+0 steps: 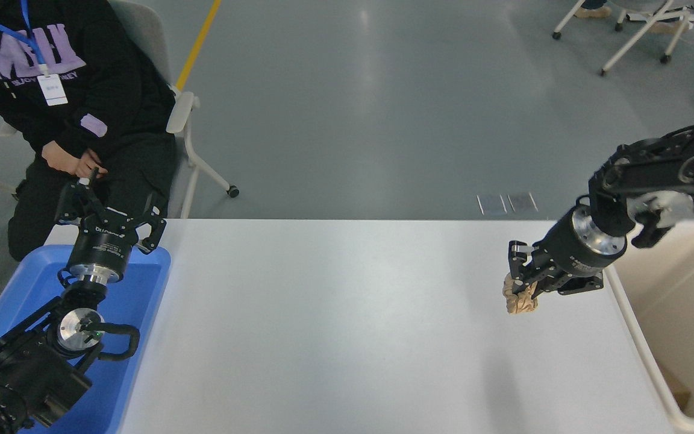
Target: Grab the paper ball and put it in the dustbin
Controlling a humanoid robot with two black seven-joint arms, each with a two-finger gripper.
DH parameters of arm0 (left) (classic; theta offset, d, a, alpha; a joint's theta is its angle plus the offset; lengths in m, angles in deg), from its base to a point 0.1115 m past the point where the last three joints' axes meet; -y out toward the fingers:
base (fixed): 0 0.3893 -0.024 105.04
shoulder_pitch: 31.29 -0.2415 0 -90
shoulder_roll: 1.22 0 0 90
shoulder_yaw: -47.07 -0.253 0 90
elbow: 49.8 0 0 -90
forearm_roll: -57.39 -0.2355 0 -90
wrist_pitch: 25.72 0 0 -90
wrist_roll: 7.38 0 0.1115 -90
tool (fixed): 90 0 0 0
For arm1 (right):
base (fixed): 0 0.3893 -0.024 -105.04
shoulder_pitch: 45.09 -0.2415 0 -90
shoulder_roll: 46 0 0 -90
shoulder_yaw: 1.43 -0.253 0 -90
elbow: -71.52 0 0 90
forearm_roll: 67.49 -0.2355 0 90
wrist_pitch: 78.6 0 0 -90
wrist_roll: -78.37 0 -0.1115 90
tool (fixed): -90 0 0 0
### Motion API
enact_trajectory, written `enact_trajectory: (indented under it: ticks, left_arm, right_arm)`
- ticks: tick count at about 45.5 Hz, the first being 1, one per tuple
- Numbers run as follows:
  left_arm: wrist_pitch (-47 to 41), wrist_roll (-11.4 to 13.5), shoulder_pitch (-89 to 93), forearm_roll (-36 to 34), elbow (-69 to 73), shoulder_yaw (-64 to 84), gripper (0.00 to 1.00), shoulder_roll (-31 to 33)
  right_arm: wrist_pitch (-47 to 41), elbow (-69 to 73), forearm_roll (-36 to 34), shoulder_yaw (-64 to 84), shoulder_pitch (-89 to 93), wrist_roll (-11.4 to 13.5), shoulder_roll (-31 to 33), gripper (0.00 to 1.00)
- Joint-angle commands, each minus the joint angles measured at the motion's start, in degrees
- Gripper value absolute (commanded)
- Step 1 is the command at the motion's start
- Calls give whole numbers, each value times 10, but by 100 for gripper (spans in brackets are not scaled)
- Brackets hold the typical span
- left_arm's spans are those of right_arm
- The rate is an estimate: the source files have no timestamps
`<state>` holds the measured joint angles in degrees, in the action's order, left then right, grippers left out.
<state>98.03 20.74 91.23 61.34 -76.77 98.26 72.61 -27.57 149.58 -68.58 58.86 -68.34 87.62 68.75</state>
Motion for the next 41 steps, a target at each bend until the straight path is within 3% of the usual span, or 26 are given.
enact_trajectory:
  ticks: [1,11,41]
  left_arm:
    - [0,0,0,0,0,1,99,0]
    - [1,0,0,0,0,1,99,0]
    - [0,0,0,0,0,0,99,0]
  right_arm:
    - [-60,70,0,30,-139,0,14,0]
    - [-60,81,-36,53,-227,0,12,0]
    - [-60,76,-37,82,-297,1,26,0]
